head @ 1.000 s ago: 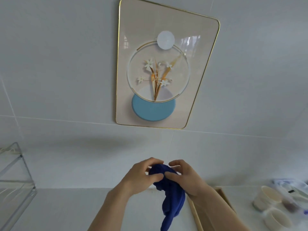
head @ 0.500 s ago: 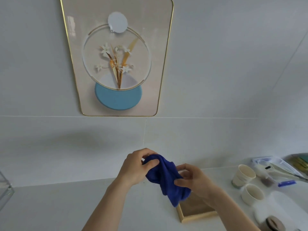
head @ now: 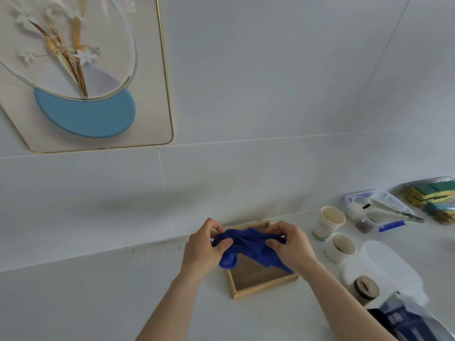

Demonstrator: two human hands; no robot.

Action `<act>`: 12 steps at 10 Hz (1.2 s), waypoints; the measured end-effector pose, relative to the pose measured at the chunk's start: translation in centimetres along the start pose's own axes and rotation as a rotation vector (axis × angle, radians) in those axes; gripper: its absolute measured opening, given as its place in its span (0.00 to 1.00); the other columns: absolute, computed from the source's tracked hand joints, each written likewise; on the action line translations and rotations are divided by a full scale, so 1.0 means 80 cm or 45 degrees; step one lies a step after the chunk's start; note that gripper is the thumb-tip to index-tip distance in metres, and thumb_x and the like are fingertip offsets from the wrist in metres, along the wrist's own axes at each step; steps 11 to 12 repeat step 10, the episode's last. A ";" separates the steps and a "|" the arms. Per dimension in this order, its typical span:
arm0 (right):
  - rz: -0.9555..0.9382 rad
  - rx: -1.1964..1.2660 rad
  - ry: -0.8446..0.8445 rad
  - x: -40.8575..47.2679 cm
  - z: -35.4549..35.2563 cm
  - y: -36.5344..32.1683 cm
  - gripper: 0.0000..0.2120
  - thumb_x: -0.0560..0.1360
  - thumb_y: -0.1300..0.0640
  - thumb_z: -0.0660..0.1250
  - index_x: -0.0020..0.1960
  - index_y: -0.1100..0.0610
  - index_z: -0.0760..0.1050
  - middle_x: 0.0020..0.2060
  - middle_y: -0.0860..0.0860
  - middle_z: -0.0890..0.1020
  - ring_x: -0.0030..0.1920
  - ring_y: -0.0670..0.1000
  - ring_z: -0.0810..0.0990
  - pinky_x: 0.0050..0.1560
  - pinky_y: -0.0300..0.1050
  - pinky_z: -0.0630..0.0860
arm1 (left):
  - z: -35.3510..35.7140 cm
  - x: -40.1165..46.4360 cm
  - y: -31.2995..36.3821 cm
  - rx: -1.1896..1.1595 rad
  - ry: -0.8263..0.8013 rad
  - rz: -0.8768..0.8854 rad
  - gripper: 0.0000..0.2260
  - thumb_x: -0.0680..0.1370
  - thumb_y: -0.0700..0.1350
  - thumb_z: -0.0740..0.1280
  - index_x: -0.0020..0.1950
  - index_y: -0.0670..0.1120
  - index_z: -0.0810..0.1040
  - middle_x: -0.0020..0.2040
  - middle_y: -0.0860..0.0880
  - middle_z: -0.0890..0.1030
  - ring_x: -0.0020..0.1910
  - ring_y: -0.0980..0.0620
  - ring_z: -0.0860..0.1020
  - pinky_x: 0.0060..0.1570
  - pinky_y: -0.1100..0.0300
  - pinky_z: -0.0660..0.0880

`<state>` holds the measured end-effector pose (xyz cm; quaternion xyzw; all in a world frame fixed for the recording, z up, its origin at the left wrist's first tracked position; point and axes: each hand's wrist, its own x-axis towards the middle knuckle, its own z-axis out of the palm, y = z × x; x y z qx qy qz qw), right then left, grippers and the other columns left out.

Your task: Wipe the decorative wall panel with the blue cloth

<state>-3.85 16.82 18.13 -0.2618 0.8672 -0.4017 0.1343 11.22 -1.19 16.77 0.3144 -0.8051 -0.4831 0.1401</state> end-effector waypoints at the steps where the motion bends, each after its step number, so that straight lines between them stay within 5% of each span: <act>1: 0.018 -0.046 0.033 0.013 -0.003 0.022 0.12 0.74 0.66 0.72 0.45 0.47 0.82 0.41 0.43 0.85 0.45 0.46 0.83 0.42 0.37 0.75 | 0.032 0.016 0.002 -0.004 0.013 -0.050 0.10 0.77 0.50 0.75 0.48 0.58 0.74 0.45 0.59 0.83 0.44 0.59 0.82 0.41 0.61 0.75; 4: 0.059 -0.143 0.056 0.064 0.003 0.065 0.12 0.75 0.63 0.71 0.46 0.45 0.79 0.39 0.42 0.82 0.43 0.51 0.81 0.43 0.47 0.78 | 0.101 0.074 -0.010 0.054 -0.005 -0.120 0.12 0.78 0.50 0.74 0.48 0.59 0.71 0.47 0.59 0.81 0.45 0.59 0.80 0.41 0.62 0.75; 5: 0.060 -0.144 0.050 0.077 0.019 0.087 0.12 0.75 0.64 0.70 0.49 0.47 0.80 0.43 0.44 0.84 0.47 0.53 0.82 0.46 0.48 0.79 | 0.121 0.091 -0.030 0.082 -0.025 -0.142 0.12 0.80 0.47 0.73 0.54 0.59 0.71 0.53 0.59 0.81 0.49 0.57 0.81 0.47 0.61 0.75; 6: 0.060 -0.237 -0.049 0.083 0.045 0.117 0.15 0.78 0.61 0.70 0.63 0.50 0.81 0.58 0.49 0.85 0.58 0.55 0.82 0.58 0.51 0.80 | 0.144 0.098 -0.058 0.114 -0.146 -0.163 0.18 0.80 0.47 0.72 0.67 0.57 0.71 0.65 0.55 0.79 0.62 0.52 0.80 0.57 0.61 0.73; 7: 0.110 -0.463 -0.377 0.076 0.079 0.154 0.27 0.81 0.51 0.69 0.79 0.48 0.68 0.76 0.51 0.74 0.75 0.56 0.73 0.72 0.52 0.73 | 0.168 0.089 -0.091 0.356 -0.382 -0.173 0.32 0.81 0.54 0.69 0.82 0.54 0.60 0.79 0.52 0.69 0.76 0.50 0.71 0.68 0.59 0.68; 8: 0.150 -0.761 -0.639 0.062 0.103 0.185 0.35 0.83 0.39 0.62 0.85 0.44 0.51 0.86 0.50 0.50 0.86 0.56 0.48 0.85 0.59 0.51 | 0.179 0.073 -0.119 0.812 -0.540 -0.075 0.39 0.82 0.63 0.63 0.86 0.55 0.45 0.87 0.51 0.52 0.86 0.47 0.51 0.83 0.48 0.50; 9: 0.117 -0.941 -0.642 0.056 0.116 0.202 0.37 0.82 0.33 0.56 0.85 0.42 0.45 0.86 0.49 0.42 0.85 0.58 0.37 0.84 0.63 0.39 | 0.179 0.061 -0.137 1.052 -0.595 0.008 0.41 0.81 0.67 0.59 0.86 0.56 0.39 0.87 0.51 0.42 0.86 0.46 0.40 0.83 0.44 0.37; 12: 0.107 -0.981 -0.602 0.060 0.117 0.196 0.37 0.82 0.31 0.53 0.85 0.42 0.46 0.86 0.50 0.42 0.85 0.59 0.35 0.83 0.65 0.35 | 0.170 0.061 -0.138 1.119 -0.519 0.052 0.40 0.81 0.68 0.56 0.85 0.57 0.38 0.87 0.50 0.38 0.85 0.44 0.38 0.82 0.43 0.34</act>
